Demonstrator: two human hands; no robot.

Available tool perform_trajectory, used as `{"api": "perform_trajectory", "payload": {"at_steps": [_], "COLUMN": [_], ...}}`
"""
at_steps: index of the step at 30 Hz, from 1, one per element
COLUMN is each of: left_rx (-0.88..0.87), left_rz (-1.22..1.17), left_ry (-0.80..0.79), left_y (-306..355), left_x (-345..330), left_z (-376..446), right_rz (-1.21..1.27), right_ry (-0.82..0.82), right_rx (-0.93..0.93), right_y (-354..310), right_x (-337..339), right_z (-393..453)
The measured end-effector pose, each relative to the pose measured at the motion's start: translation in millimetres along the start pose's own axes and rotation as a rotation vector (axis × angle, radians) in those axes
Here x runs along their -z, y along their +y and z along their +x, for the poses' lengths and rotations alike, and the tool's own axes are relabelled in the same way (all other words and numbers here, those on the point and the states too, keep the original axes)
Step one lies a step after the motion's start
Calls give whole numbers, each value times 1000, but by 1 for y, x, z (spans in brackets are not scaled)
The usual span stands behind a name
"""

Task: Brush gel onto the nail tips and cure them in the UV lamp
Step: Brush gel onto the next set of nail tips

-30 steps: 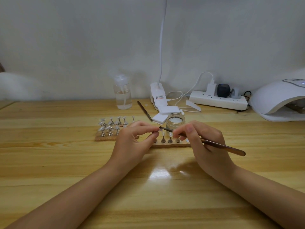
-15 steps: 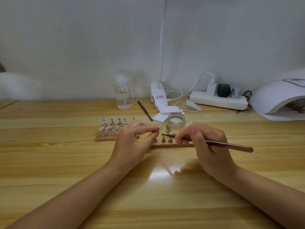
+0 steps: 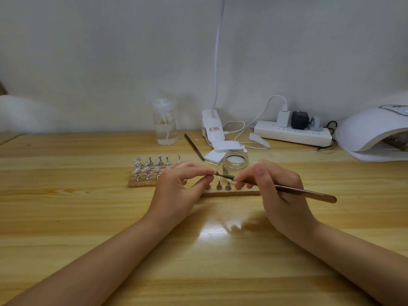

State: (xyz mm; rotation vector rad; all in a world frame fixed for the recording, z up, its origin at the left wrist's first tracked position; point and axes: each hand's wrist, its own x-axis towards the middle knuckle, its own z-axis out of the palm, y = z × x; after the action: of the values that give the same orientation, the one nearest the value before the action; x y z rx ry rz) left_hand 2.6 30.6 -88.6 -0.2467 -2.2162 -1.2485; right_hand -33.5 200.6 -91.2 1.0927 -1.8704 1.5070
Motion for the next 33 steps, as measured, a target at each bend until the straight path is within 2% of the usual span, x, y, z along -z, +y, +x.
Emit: {"api": "perform_trajectory", "payload": {"at_steps": [5,10,16,22,26,33], "left_rx": [3,-11,-9,-3,-3,12], "left_rz": [-4,-3,-10,-1,-2,3], "left_ry": [-3,-7,2,-6,-4,-3], "left_y": [-1,-1,0,0,1,2], "left_x": [0,0,0,1,1,1], "left_z": [0,1,1,0,0,0], "right_rz": [75,-34,-38,75,-2,-62], "right_ry": [24,38,2,14,50,-17], "right_rx": [-15,9,5,-31,-9,-22], "right_y": [0,2,2,0,0,-1], "right_x": [1,0,-1,0,0,-1], "right_z": [0,0,0,-1,0,0]}}
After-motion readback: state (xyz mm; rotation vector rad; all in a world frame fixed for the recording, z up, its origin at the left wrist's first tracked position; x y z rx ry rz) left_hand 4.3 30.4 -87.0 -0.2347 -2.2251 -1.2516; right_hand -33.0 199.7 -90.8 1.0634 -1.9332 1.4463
